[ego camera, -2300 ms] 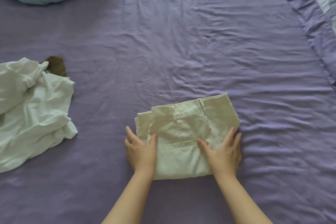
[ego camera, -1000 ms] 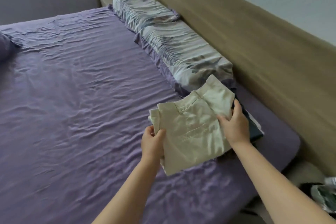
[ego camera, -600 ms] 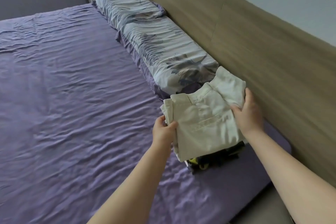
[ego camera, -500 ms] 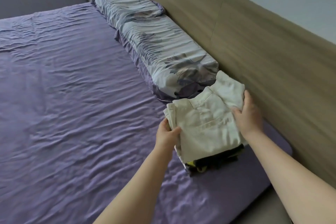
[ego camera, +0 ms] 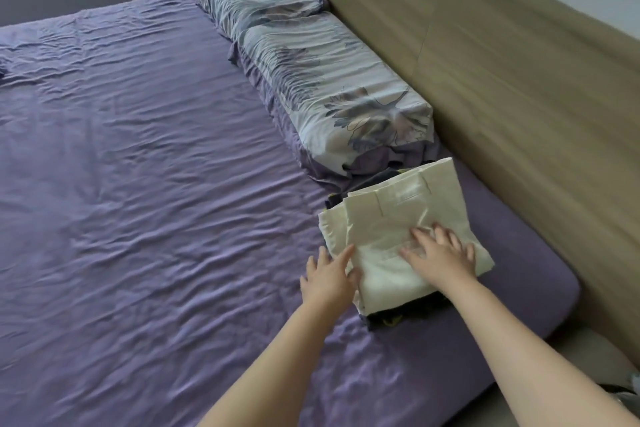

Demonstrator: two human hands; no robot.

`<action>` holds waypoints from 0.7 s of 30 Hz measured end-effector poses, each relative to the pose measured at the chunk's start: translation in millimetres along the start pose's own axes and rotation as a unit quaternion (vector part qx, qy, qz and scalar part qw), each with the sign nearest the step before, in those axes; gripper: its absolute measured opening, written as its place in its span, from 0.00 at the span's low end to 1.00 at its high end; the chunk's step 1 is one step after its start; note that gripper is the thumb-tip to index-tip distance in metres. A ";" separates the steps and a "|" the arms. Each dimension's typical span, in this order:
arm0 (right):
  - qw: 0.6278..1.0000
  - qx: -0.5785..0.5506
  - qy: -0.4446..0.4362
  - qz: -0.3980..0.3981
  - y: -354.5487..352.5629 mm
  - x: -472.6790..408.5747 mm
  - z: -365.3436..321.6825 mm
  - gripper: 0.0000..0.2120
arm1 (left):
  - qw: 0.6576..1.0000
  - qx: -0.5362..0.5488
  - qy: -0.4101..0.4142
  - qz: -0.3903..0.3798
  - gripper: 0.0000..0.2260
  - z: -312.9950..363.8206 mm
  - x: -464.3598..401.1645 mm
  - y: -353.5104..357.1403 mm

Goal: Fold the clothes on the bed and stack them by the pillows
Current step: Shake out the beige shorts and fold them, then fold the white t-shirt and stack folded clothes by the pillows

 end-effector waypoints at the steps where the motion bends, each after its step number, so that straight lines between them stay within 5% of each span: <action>1: 1.000 0.004 0.005 0.016 -3.8 2.4 -2.6 0.26 | 1.000 0.014 0.012 0.014 0.23 -0.9 3.0 -1.3; 8: 0.998 0.005 -0.052 0.026 2.3 54.2 -58.6 0.21 | 0.985 0.144 0.043 0.082 0.19 -26.3 62.2 -19.0; 16: 0.974 0.088 -0.204 0.033 47.7 166.8 -162.9 0.21 | 0.989 -0.058 -0.023 0.132 0.15 -105.6 172.3 -45.4; 21: 0.957 0.142 -0.254 0.001 89.0 244.9 -237.4 0.19 | 0.985 -0.041 -0.083 0.143 0.16 -196.1 260.8 -50.5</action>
Point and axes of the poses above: each hand's wrist, its own x-axis away from the middle knuckle, its own y-axis out of the palm, z = x × y, the point moved 8 cm from there along -x, towards the middle knuckle, and after that the axes turned 10 degrees about -z, right-handed, at the moved point
